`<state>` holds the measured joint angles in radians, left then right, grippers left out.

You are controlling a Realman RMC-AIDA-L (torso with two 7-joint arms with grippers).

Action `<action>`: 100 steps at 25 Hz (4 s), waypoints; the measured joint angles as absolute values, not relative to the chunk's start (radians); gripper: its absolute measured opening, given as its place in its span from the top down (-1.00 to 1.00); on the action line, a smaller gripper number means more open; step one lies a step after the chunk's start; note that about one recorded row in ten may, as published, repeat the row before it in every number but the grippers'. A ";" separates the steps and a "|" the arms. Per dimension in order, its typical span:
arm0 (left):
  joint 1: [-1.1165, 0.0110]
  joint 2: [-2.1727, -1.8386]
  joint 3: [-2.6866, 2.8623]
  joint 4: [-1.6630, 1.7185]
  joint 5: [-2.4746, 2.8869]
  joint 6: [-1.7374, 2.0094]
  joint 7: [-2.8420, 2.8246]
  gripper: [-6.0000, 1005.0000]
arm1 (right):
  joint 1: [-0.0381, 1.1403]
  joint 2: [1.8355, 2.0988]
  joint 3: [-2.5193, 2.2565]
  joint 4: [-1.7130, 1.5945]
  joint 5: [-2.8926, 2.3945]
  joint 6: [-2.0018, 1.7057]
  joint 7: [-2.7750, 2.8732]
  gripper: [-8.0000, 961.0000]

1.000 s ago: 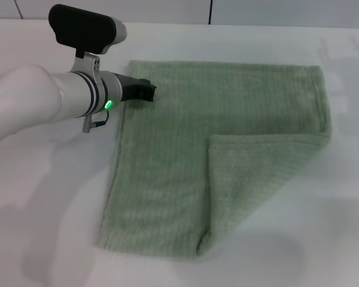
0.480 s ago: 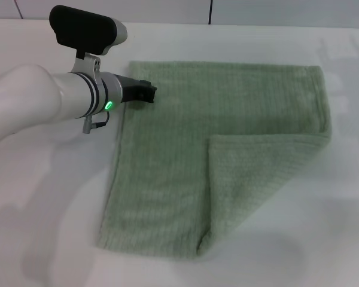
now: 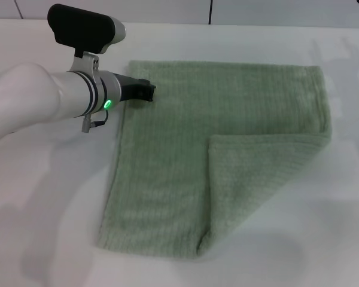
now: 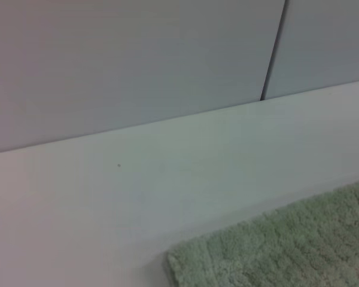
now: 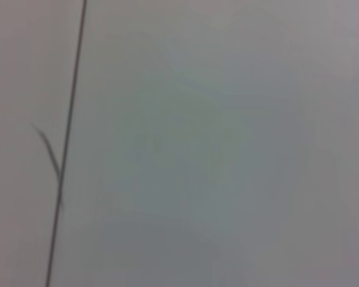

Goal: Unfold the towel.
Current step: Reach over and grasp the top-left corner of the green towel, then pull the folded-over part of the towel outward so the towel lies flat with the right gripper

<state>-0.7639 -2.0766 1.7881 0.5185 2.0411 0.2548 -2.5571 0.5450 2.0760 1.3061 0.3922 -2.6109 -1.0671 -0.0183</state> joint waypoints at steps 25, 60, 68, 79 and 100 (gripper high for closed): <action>-0.766 -2.073 1.784 0.520 2.045 0.254 -2.557 0.99 | 0.445 2.035 1.368 1.025 -2.734 -0.240 -0.024 -0.46; -0.770 -2.072 1.784 0.519 2.046 0.256 -2.551 0.99 | 0.684 2.066 1.674 1.382 -2.513 1.058 -0.472 -0.46; -0.770 -2.072 1.784 0.518 2.046 0.257 -2.551 0.99 | 0.702 2.067 1.696 1.395 -2.510 1.186 -0.484 -0.46; -0.767 -2.072 1.784 0.514 2.048 0.262 -2.548 0.99 | 0.726 2.066 1.698 1.395 -2.499 1.294 -0.510 -0.46; -0.772 -2.072 1.784 0.516 2.050 0.265 -2.546 0.99 | 0.772 2.072 1.675 1.307 -2.499 1.352 -0.547 -0.46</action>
<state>-0.7717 -2.0724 1.7839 0.5164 2.0500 0.2654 -2.5462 0.7725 2.0719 1.6753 1.3069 -2.4987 1.3519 -0.5472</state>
